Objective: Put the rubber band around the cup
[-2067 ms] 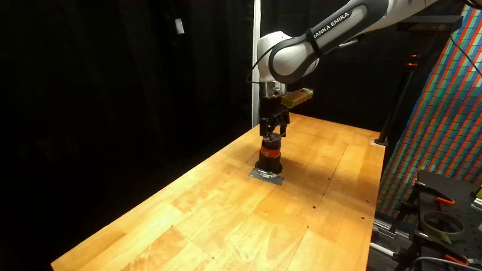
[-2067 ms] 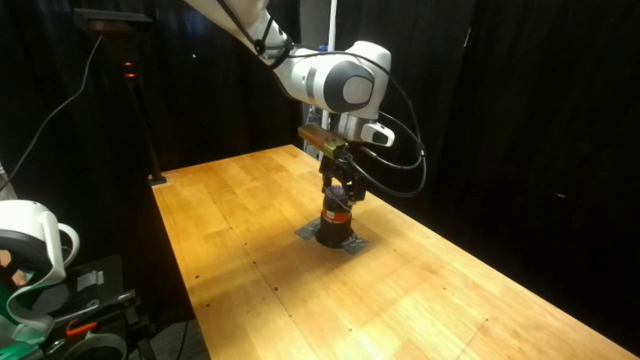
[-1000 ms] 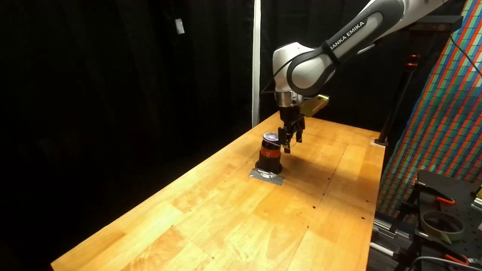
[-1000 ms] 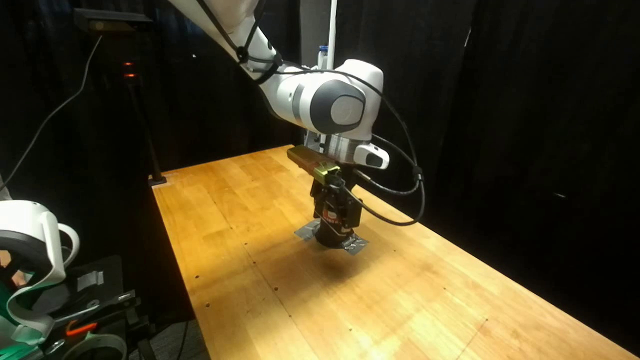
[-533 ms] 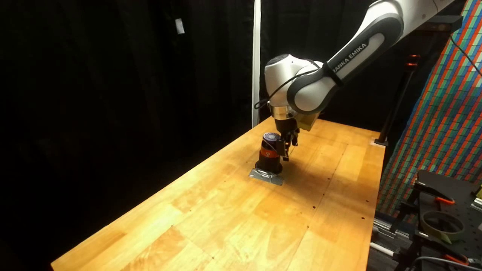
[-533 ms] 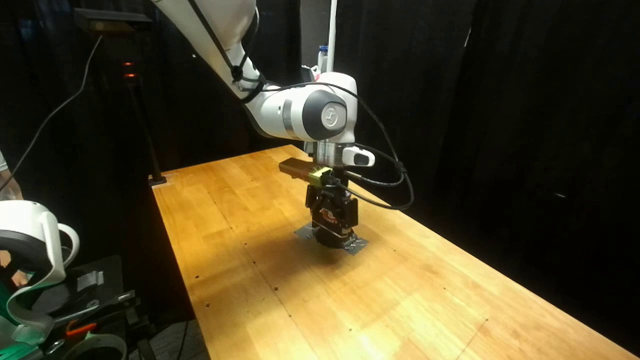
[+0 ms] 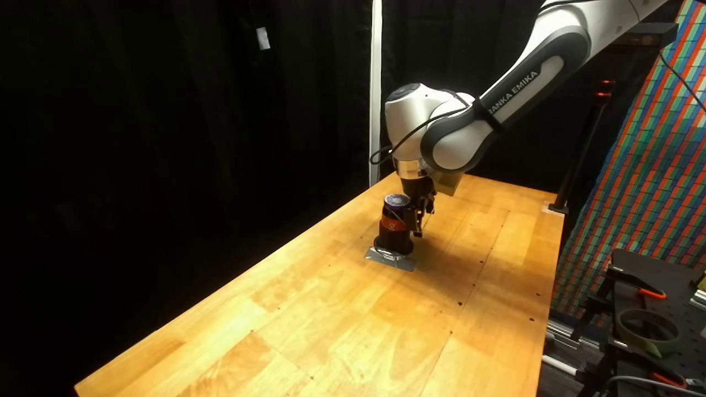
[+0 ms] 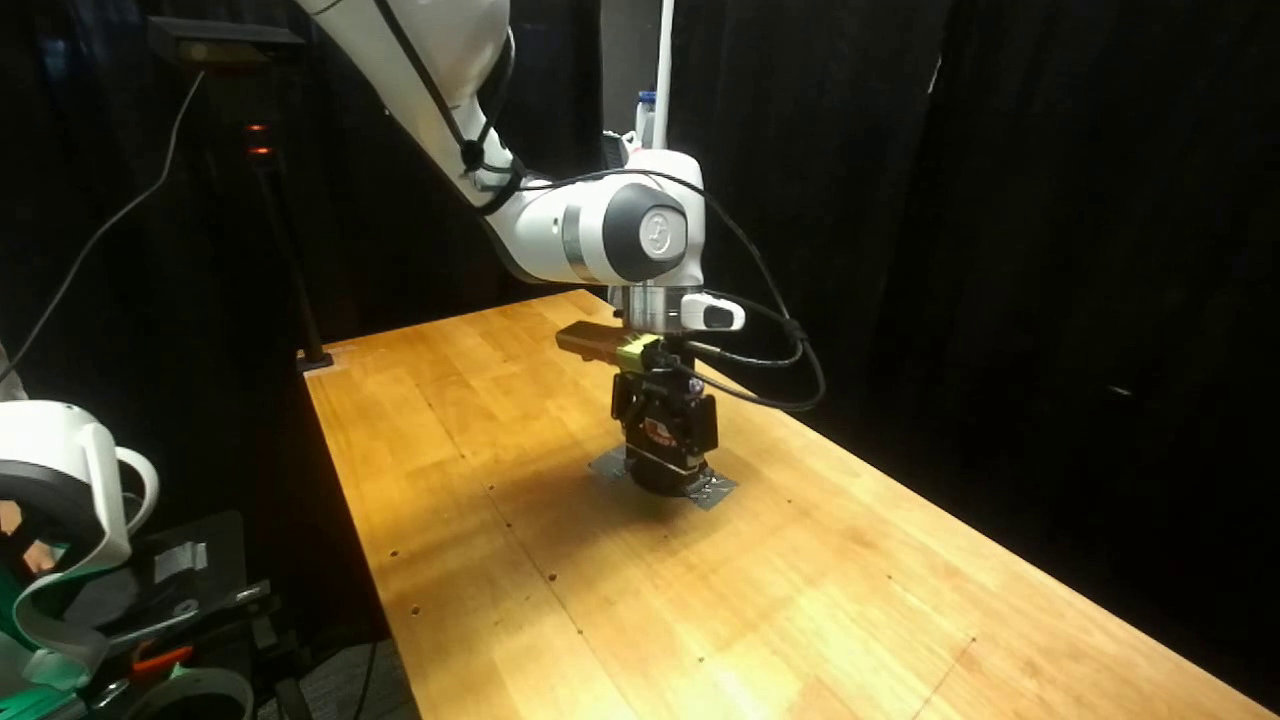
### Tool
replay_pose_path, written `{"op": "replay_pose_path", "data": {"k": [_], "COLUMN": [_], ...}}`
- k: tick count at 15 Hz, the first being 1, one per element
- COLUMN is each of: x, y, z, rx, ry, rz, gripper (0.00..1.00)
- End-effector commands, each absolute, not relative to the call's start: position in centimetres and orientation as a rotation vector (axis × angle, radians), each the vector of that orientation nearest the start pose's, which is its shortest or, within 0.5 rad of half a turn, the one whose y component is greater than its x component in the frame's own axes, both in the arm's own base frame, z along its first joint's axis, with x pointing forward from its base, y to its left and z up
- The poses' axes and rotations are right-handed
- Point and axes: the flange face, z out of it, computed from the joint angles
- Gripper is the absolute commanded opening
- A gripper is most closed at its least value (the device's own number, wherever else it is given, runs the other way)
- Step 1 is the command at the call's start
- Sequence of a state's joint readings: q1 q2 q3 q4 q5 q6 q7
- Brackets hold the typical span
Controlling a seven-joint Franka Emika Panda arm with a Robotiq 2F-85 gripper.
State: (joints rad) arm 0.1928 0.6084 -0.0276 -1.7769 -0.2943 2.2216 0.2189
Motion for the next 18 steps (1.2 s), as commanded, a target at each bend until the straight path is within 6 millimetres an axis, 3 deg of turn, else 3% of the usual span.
{"op": "replay_pose_path", "data": {"k": [1,2,3,5,9,12,16,18], "x": [63.2,62.8,62.4,61.5,59.9,58.9,57.2,56.0], "y": [8.8,8.4,7.9,7.2,5.8,4.9,3.9,3.7], "z": [21.5,22.0,22.4,23.4,24.9,25.5,25.9,25.6], "rx": [-3.386,-3.373,-3.361,-3.335,-3.243,-3.164,-3.051,-3.001], "ry": [-0.246,-0.247,-0.251,-0.286,-0.395,-0.415,-0.389,-0.410], "rz": [0.140,0.135,0.119,0.077,-0.045,-0.312,-0.664,-0.779], "gripper": [1.00,1.00,0.75,0.66,0.34,0.11,0.02,0.07]}}
